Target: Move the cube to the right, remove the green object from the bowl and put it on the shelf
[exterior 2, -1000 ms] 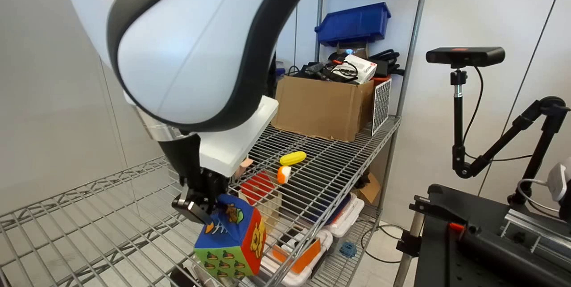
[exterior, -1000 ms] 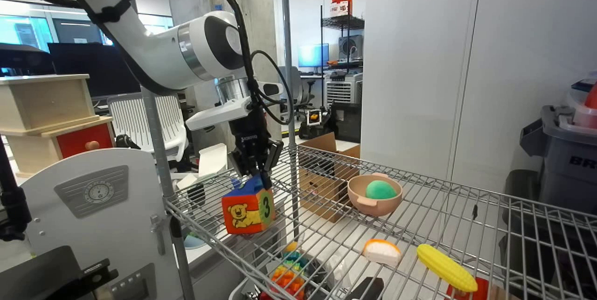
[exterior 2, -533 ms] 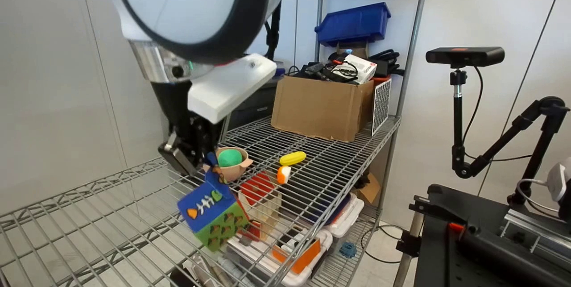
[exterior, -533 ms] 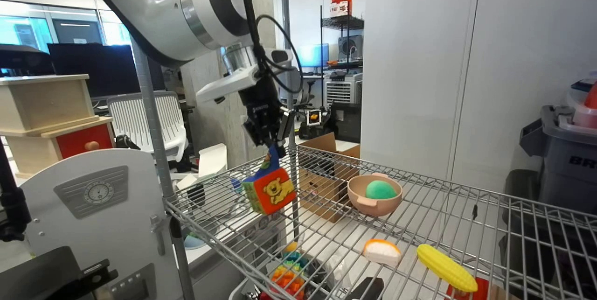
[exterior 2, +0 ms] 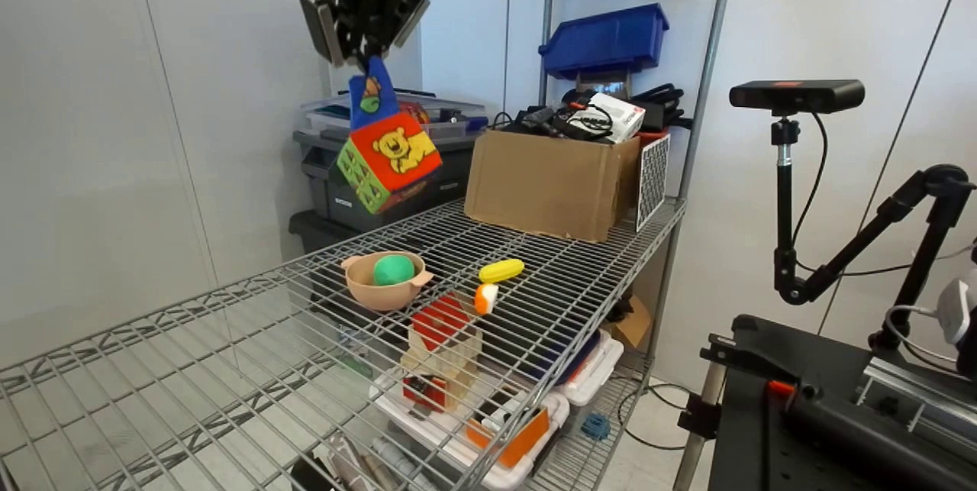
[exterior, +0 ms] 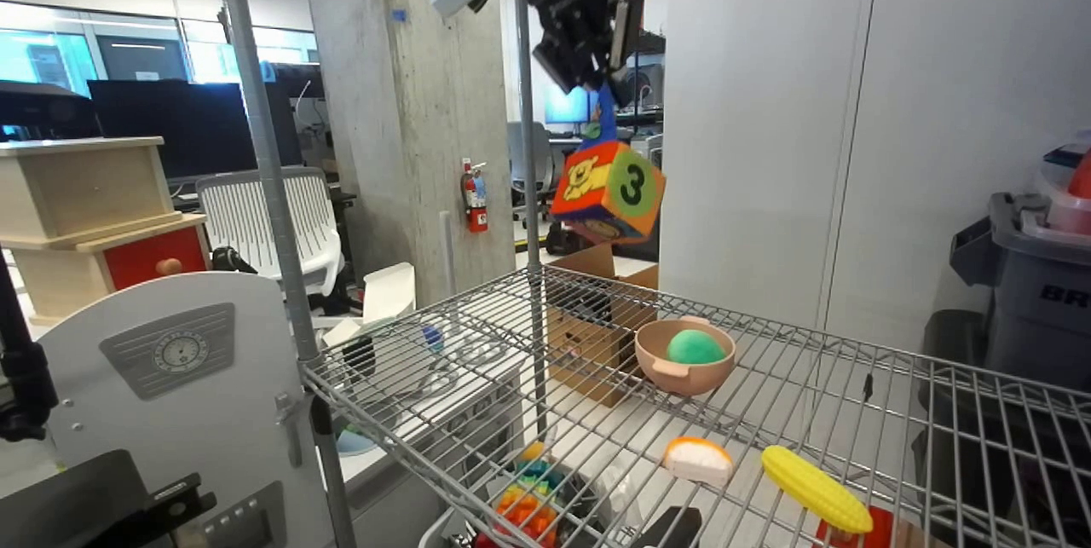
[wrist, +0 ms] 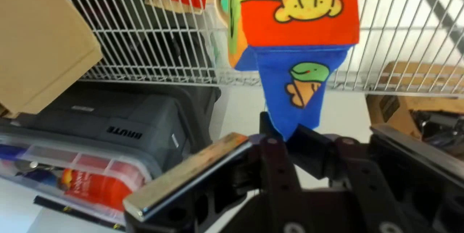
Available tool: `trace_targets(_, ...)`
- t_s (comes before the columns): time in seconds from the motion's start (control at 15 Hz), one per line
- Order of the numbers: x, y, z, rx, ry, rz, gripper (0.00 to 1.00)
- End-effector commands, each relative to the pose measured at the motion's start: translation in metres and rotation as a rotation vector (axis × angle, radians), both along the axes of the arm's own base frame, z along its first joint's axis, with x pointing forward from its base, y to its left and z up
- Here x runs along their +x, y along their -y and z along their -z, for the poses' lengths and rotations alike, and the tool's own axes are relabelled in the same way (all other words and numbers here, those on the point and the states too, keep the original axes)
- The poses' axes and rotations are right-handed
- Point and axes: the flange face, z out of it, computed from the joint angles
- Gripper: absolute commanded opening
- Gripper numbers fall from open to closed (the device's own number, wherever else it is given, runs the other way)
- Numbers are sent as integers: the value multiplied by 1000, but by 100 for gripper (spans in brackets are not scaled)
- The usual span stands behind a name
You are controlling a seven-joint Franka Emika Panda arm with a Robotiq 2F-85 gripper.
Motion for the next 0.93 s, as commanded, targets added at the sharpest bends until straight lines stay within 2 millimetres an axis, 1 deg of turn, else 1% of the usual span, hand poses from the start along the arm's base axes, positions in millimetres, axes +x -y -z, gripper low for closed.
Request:
trace_targets(0.0,5,36,-38,23,162,110,1)
trace_targets(0.07,14,48,-42,23,200,151,1)
trace_targets(0.2,28,72,-45,20,250,232,1)
trace_targets(0.33,50,101,-41,27,255,323,1)
trace_targets(0.4,64,119,-33,36,253,369,1)
trace_targets(0.6,83,169,-5,87,182,533,1)
trace_targets(0.73,90,203,18,93,119,639,1)
trace_targets(0.87,95,230,39,69,70,715,1)
